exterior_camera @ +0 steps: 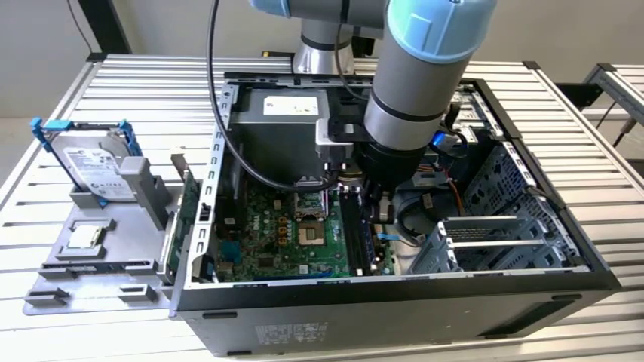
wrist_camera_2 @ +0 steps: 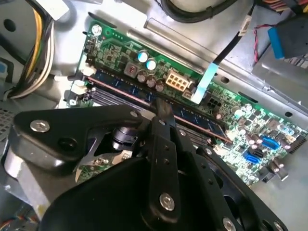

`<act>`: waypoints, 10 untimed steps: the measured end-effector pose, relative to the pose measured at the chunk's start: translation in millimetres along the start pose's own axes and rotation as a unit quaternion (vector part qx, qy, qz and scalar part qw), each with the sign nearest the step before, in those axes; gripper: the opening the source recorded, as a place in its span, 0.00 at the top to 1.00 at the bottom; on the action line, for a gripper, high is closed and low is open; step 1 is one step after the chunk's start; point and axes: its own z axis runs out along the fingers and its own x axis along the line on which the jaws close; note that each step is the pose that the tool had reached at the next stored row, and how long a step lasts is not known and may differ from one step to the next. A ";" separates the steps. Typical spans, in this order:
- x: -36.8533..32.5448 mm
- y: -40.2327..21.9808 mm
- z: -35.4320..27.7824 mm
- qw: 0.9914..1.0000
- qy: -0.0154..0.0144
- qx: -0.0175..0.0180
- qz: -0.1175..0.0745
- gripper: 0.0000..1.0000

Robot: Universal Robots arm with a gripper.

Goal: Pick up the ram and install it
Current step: 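Press down the ram until it locks into place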

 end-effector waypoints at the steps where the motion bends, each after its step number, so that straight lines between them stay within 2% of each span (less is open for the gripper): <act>1: -0.3 -0.1 0.0 1.000 0.001 0.000 0.000 1.00; 2: -0.9 -0.1 -3.0 1.000 0.002 0.000 0.000 1.00; 4: -1.0 0.0 -8.3 1.000 -0.002 0.000 0.000 1.00; 5: -0.9 0.1 -13.9 1.000 -0.001 0.000 0.000 1.00; 10: -1.5 0.2 -36.6 1.000 -0.001 0.000 0.000 1.00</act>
